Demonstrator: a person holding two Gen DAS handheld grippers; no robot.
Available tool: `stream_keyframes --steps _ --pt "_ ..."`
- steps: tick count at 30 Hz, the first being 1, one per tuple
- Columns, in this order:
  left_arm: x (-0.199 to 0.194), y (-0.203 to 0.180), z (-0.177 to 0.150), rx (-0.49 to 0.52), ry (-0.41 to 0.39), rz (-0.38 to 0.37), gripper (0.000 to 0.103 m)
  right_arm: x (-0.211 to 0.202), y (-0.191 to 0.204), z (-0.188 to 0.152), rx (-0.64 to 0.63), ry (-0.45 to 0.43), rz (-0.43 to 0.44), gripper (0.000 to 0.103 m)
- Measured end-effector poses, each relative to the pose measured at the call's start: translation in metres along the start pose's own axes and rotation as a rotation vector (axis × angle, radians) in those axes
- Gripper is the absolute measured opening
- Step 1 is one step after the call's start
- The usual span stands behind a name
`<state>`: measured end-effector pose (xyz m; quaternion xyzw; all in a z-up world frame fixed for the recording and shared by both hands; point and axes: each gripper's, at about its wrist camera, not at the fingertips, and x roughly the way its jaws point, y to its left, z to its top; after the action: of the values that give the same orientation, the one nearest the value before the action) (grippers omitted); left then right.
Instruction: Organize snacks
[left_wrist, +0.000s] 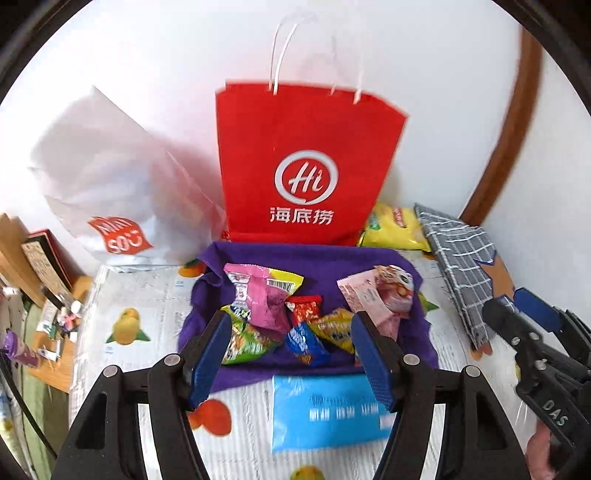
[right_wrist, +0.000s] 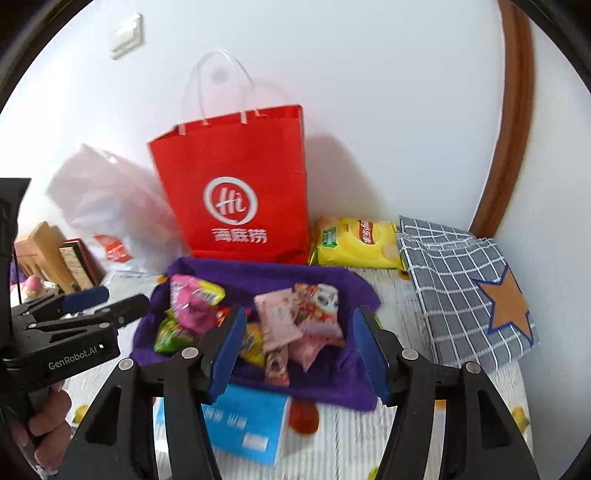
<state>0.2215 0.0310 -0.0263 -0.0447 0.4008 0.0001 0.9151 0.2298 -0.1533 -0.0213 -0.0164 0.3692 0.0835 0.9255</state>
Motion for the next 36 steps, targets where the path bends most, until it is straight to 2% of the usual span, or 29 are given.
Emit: stream_keyframes --steps 3,6,8,11,14,22,27,36 --pt "-0.03 -0.002 -0.022 -0.004 -0.034 -0.021 0.067 -0.023 0.003 -0.024 0.006 0.003 -0.047 0.061" --pt "-0.056 -0.005 -0.043 0.002 -0.065 0.005 0.08 -0.048 -0.002 -0.05 0.047 0.005 -0.048 0.064" --pt "-0.071 -0.008 -0.057 0.02 -0.091 0.037 0.087 -0.062 -0.007 -0.064 0.068 -0.01 -0.042 0.088" --pt "-0.095 -0.012 -0.078 0.043 -0.121 0.072 0.089 -0.09 -0.015 -0.084 0.105 -0.063 -0.04 0.096" --pt "-0.116 -0.013 -0.095 0.037 -0.145 0.071 0.089 -0.11 -0.017 -0.098 0.099 -0.054 -0.046 0.098" --pt "-0.165 -0.037 -0.123 0.071 -0.259 0.07 0.09 -0.163 -0.024 -0.119 0.105 -0.14 -0.057 0.102" --pt "-0.169 -0.047 -0.127 0.087 -0.259 0.088 0.09 -0.174 -0.027 -0.122 0.101 -0.158 -0.064 0.102" --pt "-0.168 -0.042 -0.129 0.053 -0.243 0.099 0.09 -0.169 -0.023 -0.127 0.085 -0.133 -0.072 0.102"
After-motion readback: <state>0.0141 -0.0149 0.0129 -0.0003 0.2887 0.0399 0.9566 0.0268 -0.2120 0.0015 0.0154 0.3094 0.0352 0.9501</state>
